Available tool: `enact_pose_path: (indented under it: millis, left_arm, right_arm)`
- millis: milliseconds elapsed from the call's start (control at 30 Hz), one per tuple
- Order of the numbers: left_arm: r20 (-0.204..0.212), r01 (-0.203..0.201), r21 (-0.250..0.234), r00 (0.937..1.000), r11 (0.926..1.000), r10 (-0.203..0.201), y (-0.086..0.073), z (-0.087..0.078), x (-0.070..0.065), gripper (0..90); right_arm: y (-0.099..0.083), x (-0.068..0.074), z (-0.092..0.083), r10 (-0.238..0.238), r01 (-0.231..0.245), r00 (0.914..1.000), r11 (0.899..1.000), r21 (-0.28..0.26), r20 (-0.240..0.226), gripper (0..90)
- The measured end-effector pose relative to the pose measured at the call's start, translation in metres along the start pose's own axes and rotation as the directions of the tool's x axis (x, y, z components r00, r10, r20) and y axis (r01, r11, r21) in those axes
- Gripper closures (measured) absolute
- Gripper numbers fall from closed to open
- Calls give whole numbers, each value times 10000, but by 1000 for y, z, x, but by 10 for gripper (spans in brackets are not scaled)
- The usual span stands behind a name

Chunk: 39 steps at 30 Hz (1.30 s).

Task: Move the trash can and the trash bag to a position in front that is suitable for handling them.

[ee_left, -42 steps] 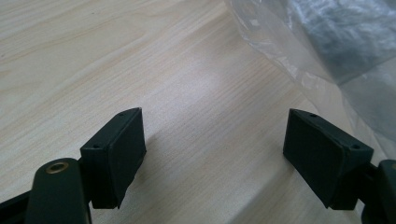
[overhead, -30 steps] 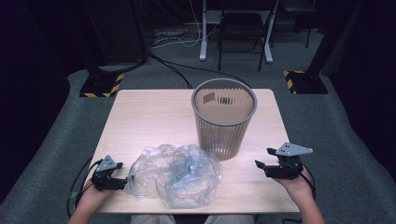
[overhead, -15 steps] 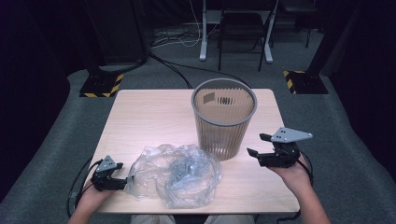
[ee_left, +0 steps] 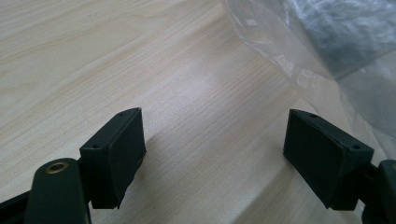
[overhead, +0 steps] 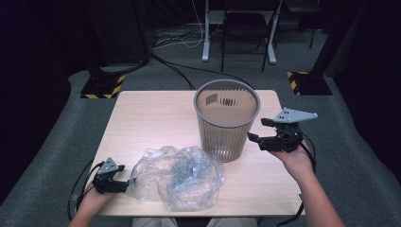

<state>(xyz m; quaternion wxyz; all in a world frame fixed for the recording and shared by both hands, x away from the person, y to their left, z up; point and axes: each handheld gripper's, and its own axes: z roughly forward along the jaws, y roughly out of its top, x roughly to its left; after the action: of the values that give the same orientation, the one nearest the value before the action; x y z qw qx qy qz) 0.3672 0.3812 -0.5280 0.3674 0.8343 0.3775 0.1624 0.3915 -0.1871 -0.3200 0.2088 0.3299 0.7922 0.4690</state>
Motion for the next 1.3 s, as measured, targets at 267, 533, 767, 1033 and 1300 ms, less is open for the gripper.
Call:
enact_pose_path:
  millis: [267, 533, 767, 1033, 1300]
  left_arm:
    - [13, -3, -19, 10000, 10000, 3, 0, 0, 0, 199]
    - [99, 13, 86, 10000, 10000, -14, 1, -2, 1, 228]
    - [529, 696, 237, 9961, 9973, -707, 7, -9, 4, 280]
    - [800, 1057, -514, 9916, 9931, -1014, 15, -31, 4, 314]
    - [264, 349, -599, 9991, 9976, -334, 29, -49, 1, 305]
  right_arm:
    - [17, -3, 2, 135, -128, 9995, 9995, -283, 271, 228]
    - [28, -9, 8, 446, -397, 9953, 9975, -578, 855, 201]
    - [32, -17, 18, 742, -695, 9917, 9964, -476, 1051, 189]
    - [34, -23, 27, 786, -753, 9894, 9967, -314, 1218, 184]
    - [34, -27, 35, 831, -812, 9897, 9965, -210, 1162, 183]
